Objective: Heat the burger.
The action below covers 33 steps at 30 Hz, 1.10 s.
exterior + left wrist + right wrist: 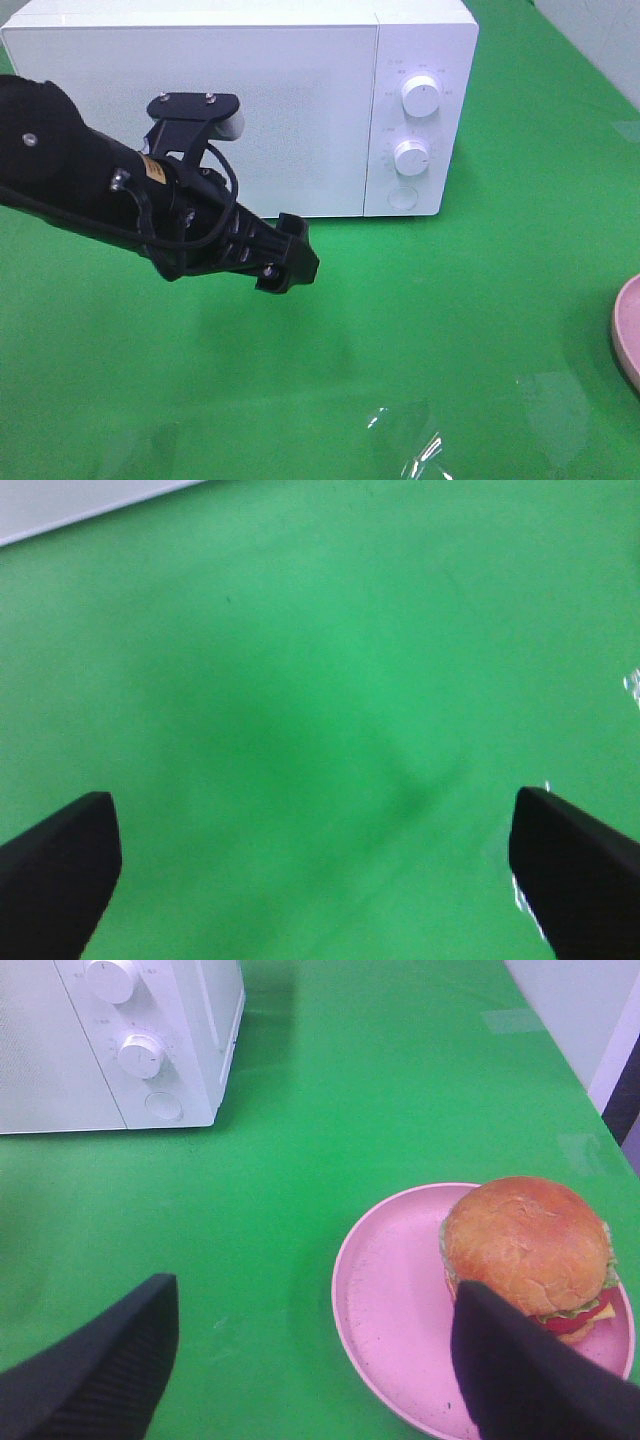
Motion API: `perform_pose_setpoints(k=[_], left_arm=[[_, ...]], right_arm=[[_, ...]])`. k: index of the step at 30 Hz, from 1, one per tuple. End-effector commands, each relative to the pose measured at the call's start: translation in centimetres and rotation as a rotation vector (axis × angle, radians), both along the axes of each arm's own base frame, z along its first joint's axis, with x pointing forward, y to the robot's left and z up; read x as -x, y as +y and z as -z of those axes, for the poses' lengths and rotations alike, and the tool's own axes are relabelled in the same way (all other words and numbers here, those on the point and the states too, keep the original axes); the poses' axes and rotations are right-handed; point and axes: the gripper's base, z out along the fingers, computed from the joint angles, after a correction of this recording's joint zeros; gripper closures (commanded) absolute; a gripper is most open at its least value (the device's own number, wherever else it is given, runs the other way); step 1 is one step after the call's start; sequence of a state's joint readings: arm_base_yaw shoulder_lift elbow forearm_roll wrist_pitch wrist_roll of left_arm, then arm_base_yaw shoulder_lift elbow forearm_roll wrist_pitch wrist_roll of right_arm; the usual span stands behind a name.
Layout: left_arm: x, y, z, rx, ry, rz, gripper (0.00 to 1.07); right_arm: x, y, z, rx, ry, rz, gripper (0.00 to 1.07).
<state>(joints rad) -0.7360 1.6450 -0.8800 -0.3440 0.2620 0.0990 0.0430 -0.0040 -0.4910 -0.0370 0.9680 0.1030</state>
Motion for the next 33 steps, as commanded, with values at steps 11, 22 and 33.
perform_pose_setpoints(k=[11,22,33], left_arm=[[3.3,4.5,-3.8,-0.191,0.185,-0.012,0.08],[1.5,13.8,-5.9,-0.255,0.297,-0.286,0.08],[2.5,20.4,-6.5,-0.274,0.445,-0.491,0.08]], right_arm=[[0.4,0.0,0.0,0.009,-0.032,0.002,0.34],[0.4,0.0,0.0,0.009,-0.032,0.002,0.34],[0.4,0.0,0.0,0.009,-0.032,0.002,0.34]])
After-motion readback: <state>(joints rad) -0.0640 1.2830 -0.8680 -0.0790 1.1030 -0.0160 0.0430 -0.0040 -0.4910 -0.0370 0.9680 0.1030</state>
